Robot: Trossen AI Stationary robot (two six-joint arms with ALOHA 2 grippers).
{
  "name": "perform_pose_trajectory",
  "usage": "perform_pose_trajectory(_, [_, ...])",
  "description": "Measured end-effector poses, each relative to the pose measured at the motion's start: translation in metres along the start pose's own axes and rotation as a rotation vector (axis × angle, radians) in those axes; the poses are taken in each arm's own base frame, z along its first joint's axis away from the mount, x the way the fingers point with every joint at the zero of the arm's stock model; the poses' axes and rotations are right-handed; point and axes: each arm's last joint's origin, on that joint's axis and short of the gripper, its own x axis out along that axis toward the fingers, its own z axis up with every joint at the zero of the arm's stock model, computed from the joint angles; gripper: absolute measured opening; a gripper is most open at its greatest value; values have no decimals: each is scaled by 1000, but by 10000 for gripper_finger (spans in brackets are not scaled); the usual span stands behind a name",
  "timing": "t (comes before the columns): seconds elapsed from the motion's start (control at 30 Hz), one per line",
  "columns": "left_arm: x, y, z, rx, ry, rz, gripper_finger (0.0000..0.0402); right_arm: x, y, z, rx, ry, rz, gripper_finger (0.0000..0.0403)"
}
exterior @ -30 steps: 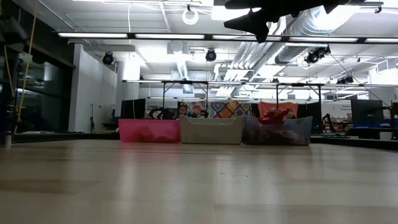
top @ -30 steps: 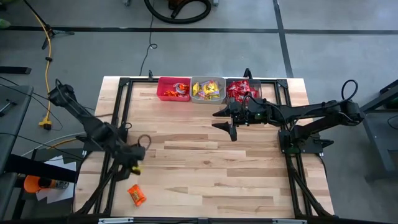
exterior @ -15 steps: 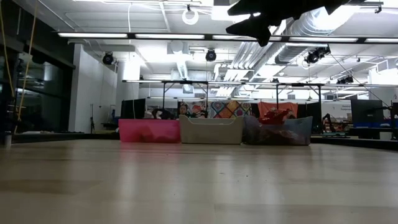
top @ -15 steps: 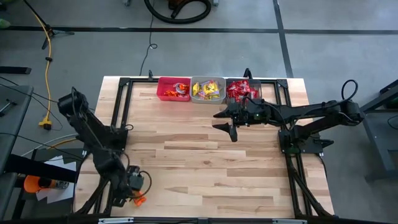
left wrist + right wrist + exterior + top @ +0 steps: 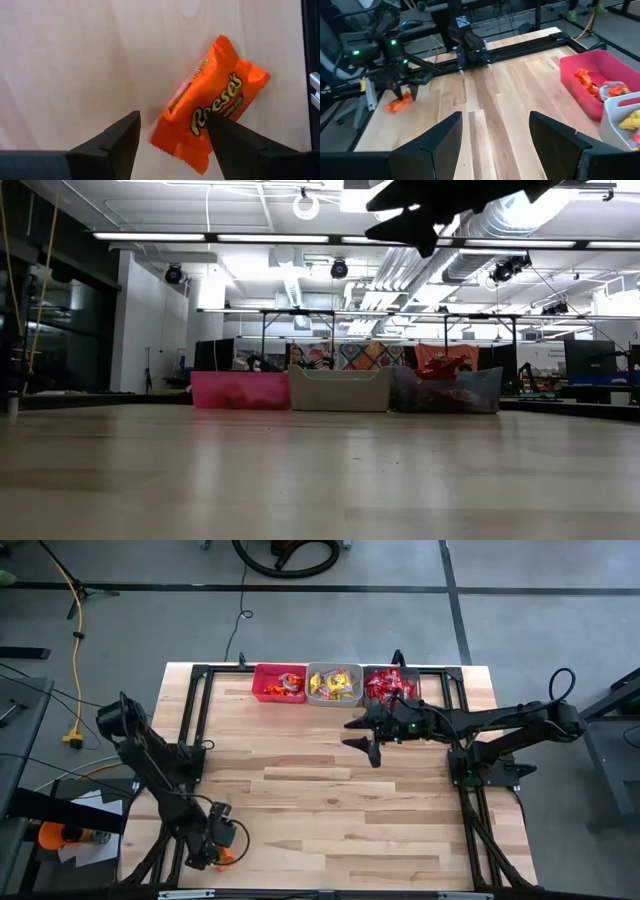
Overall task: Sort candy
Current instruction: Put the orange candy into the red bin
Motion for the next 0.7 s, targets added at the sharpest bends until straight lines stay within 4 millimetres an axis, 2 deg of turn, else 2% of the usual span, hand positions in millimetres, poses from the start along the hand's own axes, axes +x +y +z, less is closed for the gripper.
perform_pose_trajectory(0.23, [15,-4,2,46,38,-10,209,0,-1,-2,1,18,-20,224])
perform_pose_trajectory(0.3, [14,-3,1,37,47,1,183,0,-1,-3,14,27,-22,224])
perform_pose_trajectory(0.4, [6,3,4,11,48,-13,101,0,-1,-4,28,43,-26,224])
perform_pose_trajectory(0.47, [-4,9,5,-11,29,-15,33,0,-1,-4,30,44,-26,224])
perform_pose_trajectory(0.5, [-11,12,8,-26,2,-26,18,0,-1,-5,30,44,-26,224])
perform_pose_trajectory(0.7, [-69,43,24,-110,-314,-15,3,0,-1,-2,17,22,-21,224])
